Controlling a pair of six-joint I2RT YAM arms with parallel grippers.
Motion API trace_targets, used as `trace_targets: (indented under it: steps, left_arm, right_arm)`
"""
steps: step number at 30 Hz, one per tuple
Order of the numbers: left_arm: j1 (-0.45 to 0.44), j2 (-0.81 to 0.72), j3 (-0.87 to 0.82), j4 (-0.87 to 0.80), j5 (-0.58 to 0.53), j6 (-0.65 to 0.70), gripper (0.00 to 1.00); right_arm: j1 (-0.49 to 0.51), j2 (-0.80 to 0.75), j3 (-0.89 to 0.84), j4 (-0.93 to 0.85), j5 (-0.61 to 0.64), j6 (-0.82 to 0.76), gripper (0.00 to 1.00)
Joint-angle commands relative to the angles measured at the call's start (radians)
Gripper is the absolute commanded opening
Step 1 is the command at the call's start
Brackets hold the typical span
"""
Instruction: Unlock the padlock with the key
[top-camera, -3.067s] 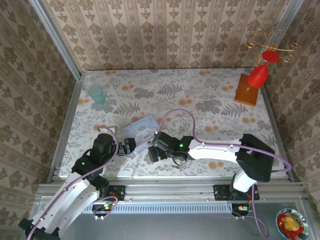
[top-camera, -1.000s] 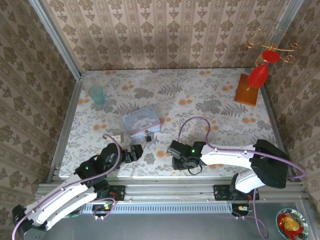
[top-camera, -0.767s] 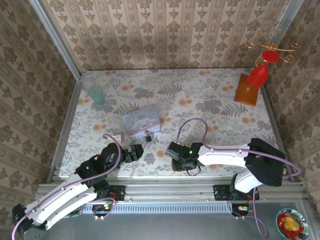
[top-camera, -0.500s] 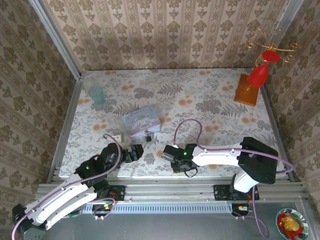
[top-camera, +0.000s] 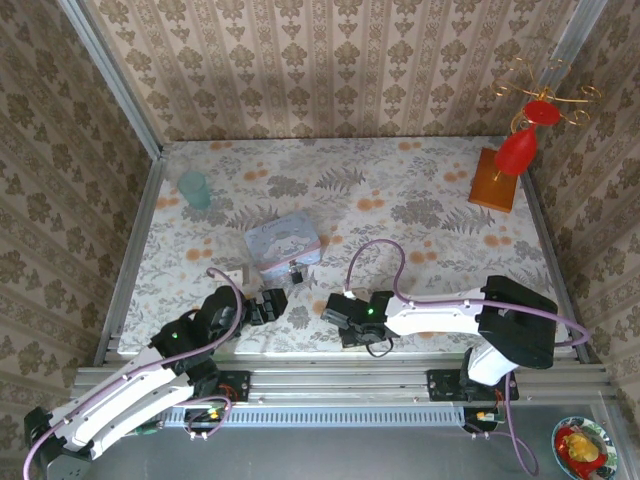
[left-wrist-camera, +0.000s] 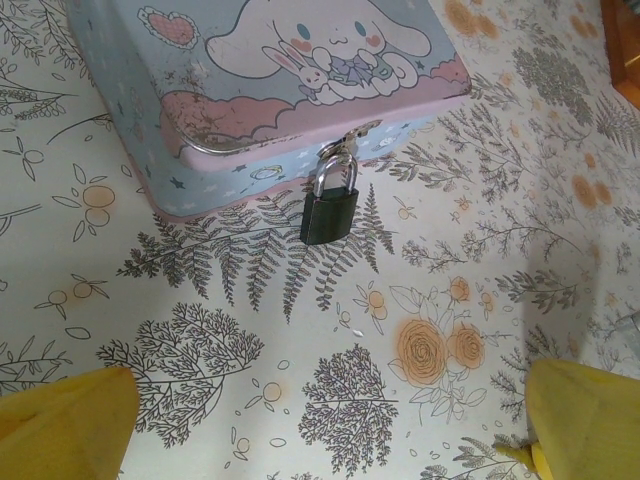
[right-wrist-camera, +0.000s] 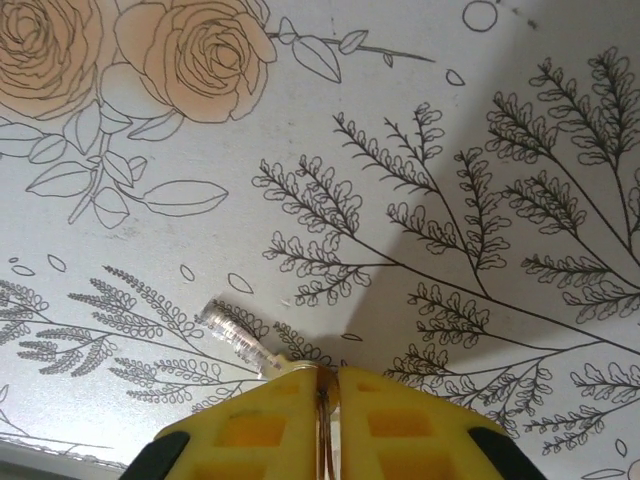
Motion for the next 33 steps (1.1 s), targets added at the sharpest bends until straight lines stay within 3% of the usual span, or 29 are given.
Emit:
trace_targets:
  steps: [1, 14, 27, 30, 33]
  left_arm:
    - [-0.006, 0.006, 0.029, -0.005, -0.014, -0.017, 1.00]
    - [-0.046, 0.073, 0.061, 0.072, 0.024, -0.027, 1.00]
    - [-0.127, 0.169, 0.043, 0.290, 0.040, -0.064, 0.94]
    - [-0.131, 0.177, 0.041, 0.393, 0.091, 0.031, 0.93]
    - [-0.137, 0.179, 0.040, 0.426, 0.099, 0.254, 0.93]
  right_arm:
    - [0.005, -0.042, -0.036, 0.005, 0.028, 0.037, 0.11]
    - [-0.039, -0.221, -0.143, 0.149, 0.027, 0.091, 0.00]
    - [-0.113, -0.388, -0.168, 0.257, 0.090, 0.105, 0.00]
    - [-0.160, -0.398, -0.148, 0.278, 0.050, 0.101, 0.00]
    - [-0.216, -0.418, -0.094, 0.266, -0.006, 0.069, 0.00]
